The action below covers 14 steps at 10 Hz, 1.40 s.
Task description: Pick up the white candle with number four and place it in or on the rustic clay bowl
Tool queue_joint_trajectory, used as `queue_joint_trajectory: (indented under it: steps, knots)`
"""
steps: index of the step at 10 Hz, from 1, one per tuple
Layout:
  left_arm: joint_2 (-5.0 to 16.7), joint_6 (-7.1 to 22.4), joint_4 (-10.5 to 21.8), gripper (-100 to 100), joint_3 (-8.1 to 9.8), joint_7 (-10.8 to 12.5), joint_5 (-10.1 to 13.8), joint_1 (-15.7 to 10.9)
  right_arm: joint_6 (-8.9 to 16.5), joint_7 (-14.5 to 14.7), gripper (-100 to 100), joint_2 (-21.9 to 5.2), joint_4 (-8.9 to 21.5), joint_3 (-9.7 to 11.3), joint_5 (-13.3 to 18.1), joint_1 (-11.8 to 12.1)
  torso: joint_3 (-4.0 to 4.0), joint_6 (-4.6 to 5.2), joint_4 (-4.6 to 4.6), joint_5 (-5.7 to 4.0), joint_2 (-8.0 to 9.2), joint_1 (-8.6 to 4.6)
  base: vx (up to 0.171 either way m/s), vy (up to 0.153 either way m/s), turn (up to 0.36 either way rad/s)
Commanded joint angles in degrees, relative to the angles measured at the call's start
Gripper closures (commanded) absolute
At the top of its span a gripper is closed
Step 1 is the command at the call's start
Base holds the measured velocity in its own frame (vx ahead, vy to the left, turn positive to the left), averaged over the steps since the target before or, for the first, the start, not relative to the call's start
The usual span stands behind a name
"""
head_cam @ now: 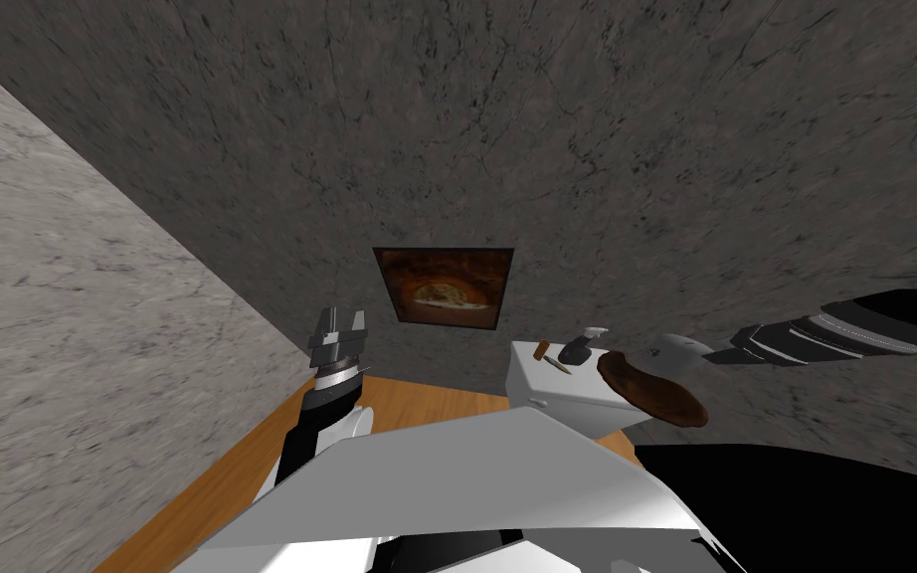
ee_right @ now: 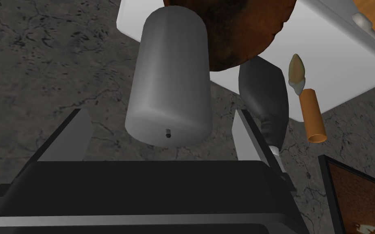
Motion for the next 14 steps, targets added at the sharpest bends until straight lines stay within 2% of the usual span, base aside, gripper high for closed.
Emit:
queue_joint_trajectory:
  steps: [1, 2, 3, 5, 6, 9, 10, 11, 14]
  knots:
    - [0.0, 0.0, 0.0, 0, 0.00, 0.0, 0.0, 0.0, 0.0, 0.0, -100, 0.0, 0.0, 0.0, 0.0, 0.0, 0.00, 0.00, 0.00, 0.00, 0.00, 0.00, 0.000, 0.000, 0.000]
    - [0.0, 0.0, 0.0, 0, 0.00, 0.0, 0.0, 0.0, 0.0, 0.0, 0, 0.0, 0.0, 0.0, 0.0, 0.0, 0.00, 0.00, 0.00, 0.00, 0.00, 0.00, 0.000, 0.000, 0.000]
    - [0.0, 0.0, 0.0, 0, 0.00, 0.0, 0.0, 0.0, -2.0, -0.4, -100, -1.5, -0.4, 0.6, 0.1, -0.8, 0.00, 0.00, 0.00, 0.00, 0.00, 0.00, 0.029, -0.057, 0.018]
    - [0.0, 0.0, 0.0, 0, 0.01, 0.0, 0.0, 0.0, -2.5, -0.5, -100, -1.9, -0.5, 0.7, 0.1, -1.0, -0.09, -0.01, -0.04, -0.07, -0.16, -0.28, 0.043, -0.068, 0.015]
    - [0.0, 0.0, 0.0, 0, 0.01, 0.0, 0.0, 0.0, -4.4, -1.0, -100, -3.4, -1.0, 1.3, 0.2, -1.8, -0.08, 0.00, -0.04, -0.06, -0.14, -0.21, 0.038, -0.065, 0.013]
    - [0.0, 0.0, 0.0, 0, 0.00, 0.0, 0.0, 0.0, -4.4, -1.0, -100, -3.4, -1.0, 1.3, 0.2, -1.8, -0.06, 0.00, -0.03, -0.04, -0.09, -0.12, 0.016, -0.027, 0.005]
    - [0.0, 0.0, 0.0, 0, 0.00, 0.0, 0.0, 0.0, -4.9, -0.9, -100, -3.0, -0.4, 0.6, 1.2, -2.1, -0.02, 0.00, -0.01, -0.02, -0.04, -0.04, 0.000, 0.000, 0.000]
    - [0.0, 0.0, 0.0, 0, 0.00, 0.0, 0.0, 0.0, -4.7, -0.9, 0, -3.1, -0.5, 0.7, 1.0, -2.0, -0.01, 0.00, -0.01, -0.01, -0.01, -0.01, 0.000, 0.000, 0.000]
    - [0.0, 0.0, 0.0, 0, 0.00, 0.0, 0.0, 0.0, -4.8, -0.9, 0, -3.1, -0.5, 0.7, 1.0, -2.0, 0.00, 0.00, 0.00, -0.01, 0.00, 0.01, 0.000, 0.000, 0.000]
